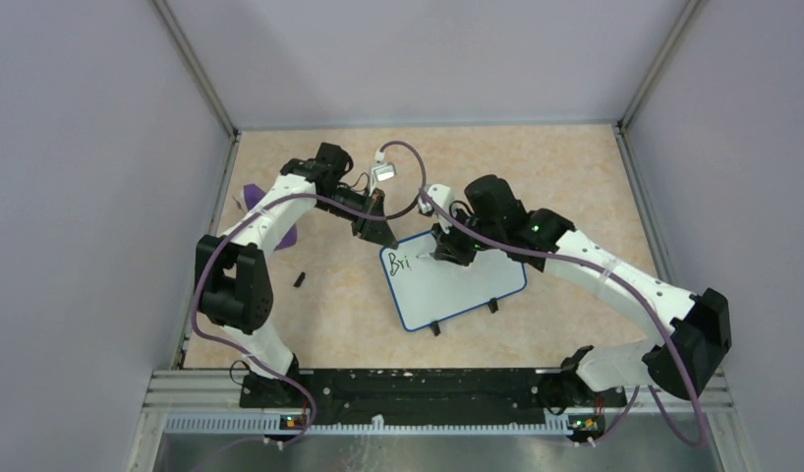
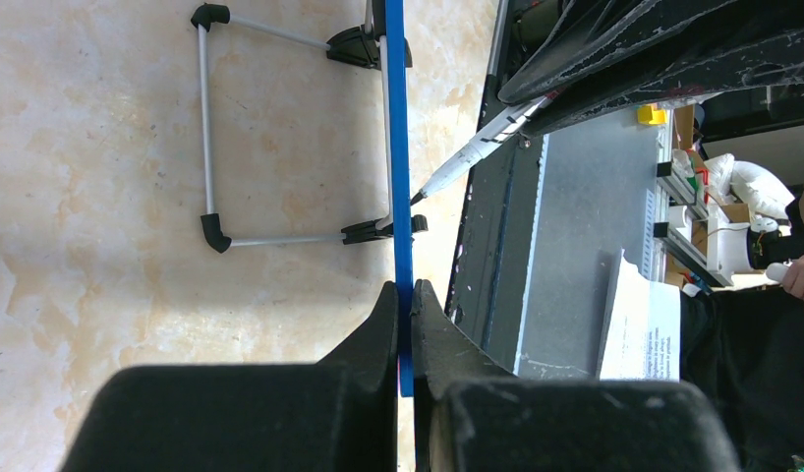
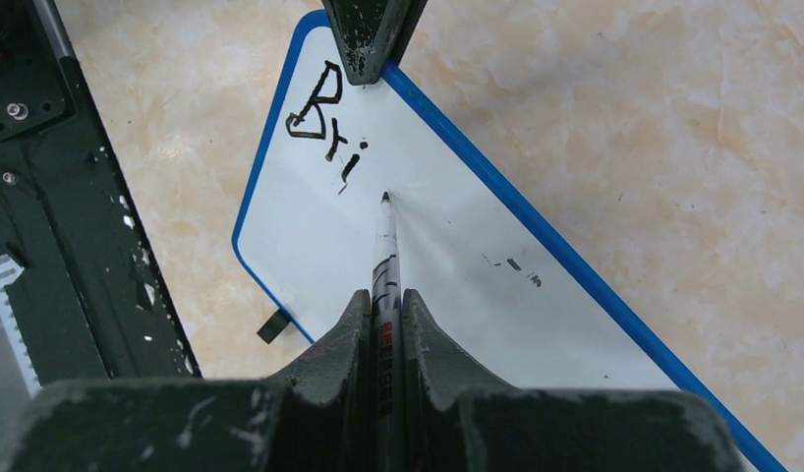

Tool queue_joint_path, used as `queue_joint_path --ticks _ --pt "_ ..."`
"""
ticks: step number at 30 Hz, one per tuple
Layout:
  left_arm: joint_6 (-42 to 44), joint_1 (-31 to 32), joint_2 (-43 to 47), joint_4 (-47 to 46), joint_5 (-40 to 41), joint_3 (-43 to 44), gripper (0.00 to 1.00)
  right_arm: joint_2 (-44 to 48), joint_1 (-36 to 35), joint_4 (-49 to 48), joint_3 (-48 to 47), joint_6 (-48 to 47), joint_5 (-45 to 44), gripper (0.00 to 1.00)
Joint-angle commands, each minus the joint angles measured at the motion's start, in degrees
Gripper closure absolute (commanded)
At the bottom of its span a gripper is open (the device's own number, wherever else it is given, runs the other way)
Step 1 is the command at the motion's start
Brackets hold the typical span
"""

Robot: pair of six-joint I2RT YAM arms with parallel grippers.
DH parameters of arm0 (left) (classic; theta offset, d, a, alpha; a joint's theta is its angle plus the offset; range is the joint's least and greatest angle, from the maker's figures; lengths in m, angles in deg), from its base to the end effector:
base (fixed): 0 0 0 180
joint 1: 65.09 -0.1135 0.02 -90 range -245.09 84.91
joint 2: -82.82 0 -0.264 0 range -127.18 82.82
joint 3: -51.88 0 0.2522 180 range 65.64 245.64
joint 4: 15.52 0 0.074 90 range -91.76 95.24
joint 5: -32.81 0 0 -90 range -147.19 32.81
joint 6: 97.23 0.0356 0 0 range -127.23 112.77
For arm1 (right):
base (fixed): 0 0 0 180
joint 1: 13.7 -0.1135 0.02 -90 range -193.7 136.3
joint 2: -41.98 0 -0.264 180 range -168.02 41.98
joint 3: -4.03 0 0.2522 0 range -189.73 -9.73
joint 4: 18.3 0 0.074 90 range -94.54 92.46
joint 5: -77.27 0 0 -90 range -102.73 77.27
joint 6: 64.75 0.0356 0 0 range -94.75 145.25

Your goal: Write a sentence on the whiteboard

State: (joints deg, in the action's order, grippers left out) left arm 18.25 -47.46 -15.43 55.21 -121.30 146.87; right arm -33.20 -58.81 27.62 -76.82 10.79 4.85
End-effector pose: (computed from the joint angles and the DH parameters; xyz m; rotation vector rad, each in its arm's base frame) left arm 0.3090 -0.1318 0.2744 1.0811 2.1601 -1.4801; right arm 0.1941 0.2101 0.3239 -1.2893 1.9197 0.6266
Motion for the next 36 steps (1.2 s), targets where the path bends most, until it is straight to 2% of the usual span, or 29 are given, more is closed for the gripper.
queue_joint_path --ticks 1,22,36 --pt "2.0 1.4 0.3 0.4 1.2 -1.3 1.0 -0.1 -0.5 -2.7 -1.5 -0.3 -1.3 1.0" --pt "2.0 1.3 0.6 0.2 1.4 -1.7 1.0 -2.4 -2.5 -3.8 -2.8 -0.3 -2.5 1.0" --pt "2.0 1.4 0.6 0.2 1.5 -1.7 1.0 0.0 -2.9 -1.6 0.1 -1.7 -4.4 1.0"
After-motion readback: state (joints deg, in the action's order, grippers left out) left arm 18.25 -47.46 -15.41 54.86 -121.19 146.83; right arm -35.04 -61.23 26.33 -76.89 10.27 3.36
